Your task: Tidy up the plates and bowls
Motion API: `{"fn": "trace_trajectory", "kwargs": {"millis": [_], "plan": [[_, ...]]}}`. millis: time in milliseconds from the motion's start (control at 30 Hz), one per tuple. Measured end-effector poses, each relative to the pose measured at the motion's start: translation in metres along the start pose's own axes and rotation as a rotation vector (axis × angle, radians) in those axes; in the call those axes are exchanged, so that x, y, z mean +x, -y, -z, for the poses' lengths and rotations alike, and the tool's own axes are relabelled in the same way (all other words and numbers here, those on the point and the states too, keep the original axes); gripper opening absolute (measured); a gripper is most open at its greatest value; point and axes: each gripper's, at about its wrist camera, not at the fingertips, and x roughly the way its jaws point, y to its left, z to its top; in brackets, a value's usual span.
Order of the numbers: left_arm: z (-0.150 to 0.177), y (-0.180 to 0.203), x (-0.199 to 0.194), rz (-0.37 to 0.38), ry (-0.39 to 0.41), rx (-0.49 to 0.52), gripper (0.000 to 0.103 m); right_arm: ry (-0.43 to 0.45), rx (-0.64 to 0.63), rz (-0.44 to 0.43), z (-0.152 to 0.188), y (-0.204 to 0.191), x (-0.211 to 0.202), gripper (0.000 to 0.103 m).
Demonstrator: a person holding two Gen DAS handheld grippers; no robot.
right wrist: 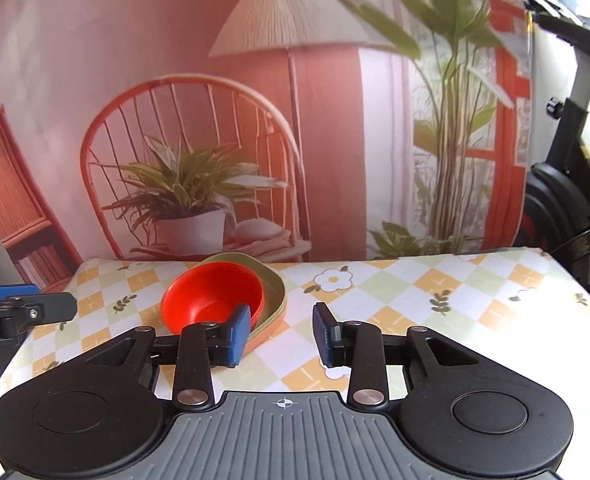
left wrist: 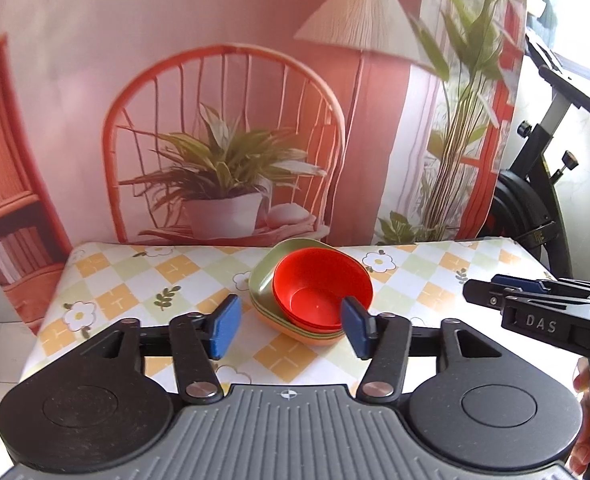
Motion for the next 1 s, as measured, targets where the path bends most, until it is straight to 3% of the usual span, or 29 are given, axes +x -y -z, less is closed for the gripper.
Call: {"fn": "trace_trajectory", "kwargs": {"millis": [67, 167, 233, 367, 533, 600, 867, 1000], "plan": [[0.002, 0.001, -0.015, -0.019, 0.009, -0.005, 0.065, 0.017, -0.005, -0.005, 0.000, -0.001, -0.017, 0.041], [0.006, 0.003, -0.040, -0.041, 0.031, -0.008, 0.073, 0.053, -0.034, 0.003, 0.001, -0.004, -0.045, 0.043], [0.008, 0.006, -0.056, -0.047, 0.054, -0.005, 0.080, 0.075, -0.050, 0.015, 0.000, -0.006, -0.065, 0.054], [0.010, 0.015, -0.091, -0.060, 0.104, 0.017, 0.084, 0.121, -0.056, 0.017, -0.003, -0.006, -0.102, 0.063], [0.014, 0.027, -0.132, -0.075, 0.157, 0.020, 0.086, 0.166, -0.046, 0.003, -0.003, -0.005, -0.149, 0.098], [0.017, 0.034, -0.147, -0.090, 0.172, 0.028, 0.086, 0.177, -0.044, 0.004, -0.002, -0.006, -0.166, 0.103], [0.032, 0.058, -0.202, -0.186, 0.211, 0.102, 0.086, 0.198, -0.036, 0.021, 0.015, -0.009, -0.220, 0.103], [0.037, 0.061, -0.228, -0.187, 0.254, 0.102, 0.086, 0.209, -0.040, 0.029, 0.027, -0.011, -0.242, 0.103]]}}
